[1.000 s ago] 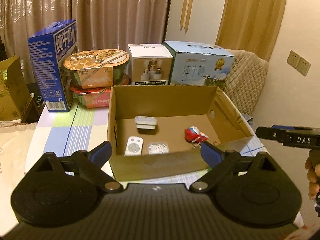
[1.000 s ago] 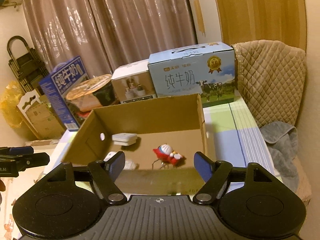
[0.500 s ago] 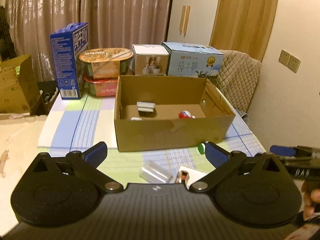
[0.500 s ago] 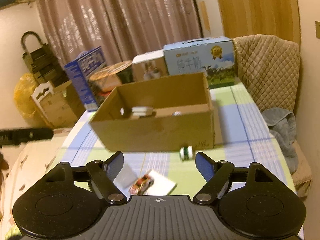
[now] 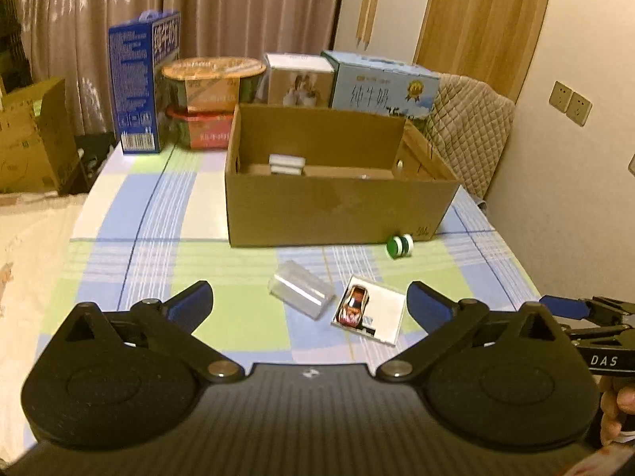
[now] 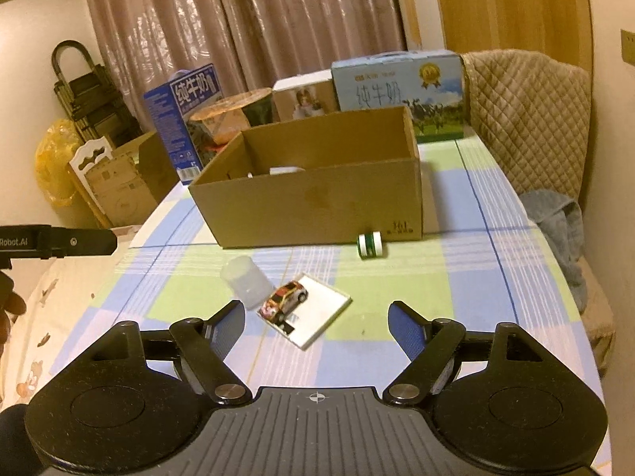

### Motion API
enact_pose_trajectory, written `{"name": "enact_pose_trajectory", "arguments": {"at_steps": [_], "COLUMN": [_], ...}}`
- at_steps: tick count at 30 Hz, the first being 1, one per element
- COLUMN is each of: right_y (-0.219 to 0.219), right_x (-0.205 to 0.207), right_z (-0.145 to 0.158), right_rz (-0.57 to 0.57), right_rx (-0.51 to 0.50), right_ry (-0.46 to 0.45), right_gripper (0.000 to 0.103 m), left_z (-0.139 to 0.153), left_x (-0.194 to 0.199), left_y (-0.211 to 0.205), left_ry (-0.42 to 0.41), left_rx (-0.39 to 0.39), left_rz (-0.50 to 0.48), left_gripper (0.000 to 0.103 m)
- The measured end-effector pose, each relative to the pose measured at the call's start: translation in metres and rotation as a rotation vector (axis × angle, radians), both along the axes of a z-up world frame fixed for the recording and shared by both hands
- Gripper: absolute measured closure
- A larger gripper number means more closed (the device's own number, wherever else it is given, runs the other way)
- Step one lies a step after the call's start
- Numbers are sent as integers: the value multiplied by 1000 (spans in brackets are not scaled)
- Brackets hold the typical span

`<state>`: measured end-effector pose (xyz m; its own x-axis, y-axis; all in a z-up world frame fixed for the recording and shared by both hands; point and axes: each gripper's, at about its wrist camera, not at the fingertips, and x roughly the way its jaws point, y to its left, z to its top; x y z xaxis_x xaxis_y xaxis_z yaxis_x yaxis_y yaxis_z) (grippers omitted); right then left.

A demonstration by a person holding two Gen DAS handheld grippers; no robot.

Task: Organize rigid objects
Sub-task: 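Move the right tool down to the white tray holding the toy car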

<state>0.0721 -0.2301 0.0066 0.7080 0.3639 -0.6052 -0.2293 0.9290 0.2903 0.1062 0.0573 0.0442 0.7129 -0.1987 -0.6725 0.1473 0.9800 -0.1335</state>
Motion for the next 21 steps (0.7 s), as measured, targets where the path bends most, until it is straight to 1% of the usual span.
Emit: {"name": "enact_pose_trajectory", "arguments": {"at_steps": [4,12,17,21], "right_y": [0,4,13,21], "right_x": [1,10,19,31], "right_z": [-8,-19,-31,-41], "right_rz": [-5,7,32,71], "right_rx": [0,-11,-31,-52], "right_ry": [20,35,49,54], "right_gripper": [26,26,26,26], "left_z": [-12,-34,-48,-61], "left_x": [0,7,18,26], "left_y": [5,9,17,19], "left_ry": [11,-2,9,9], "left_rx": [-25,63,60,81], "left_rz": [2,38,52,44], "left_gripper": [1,1,1,1]}}
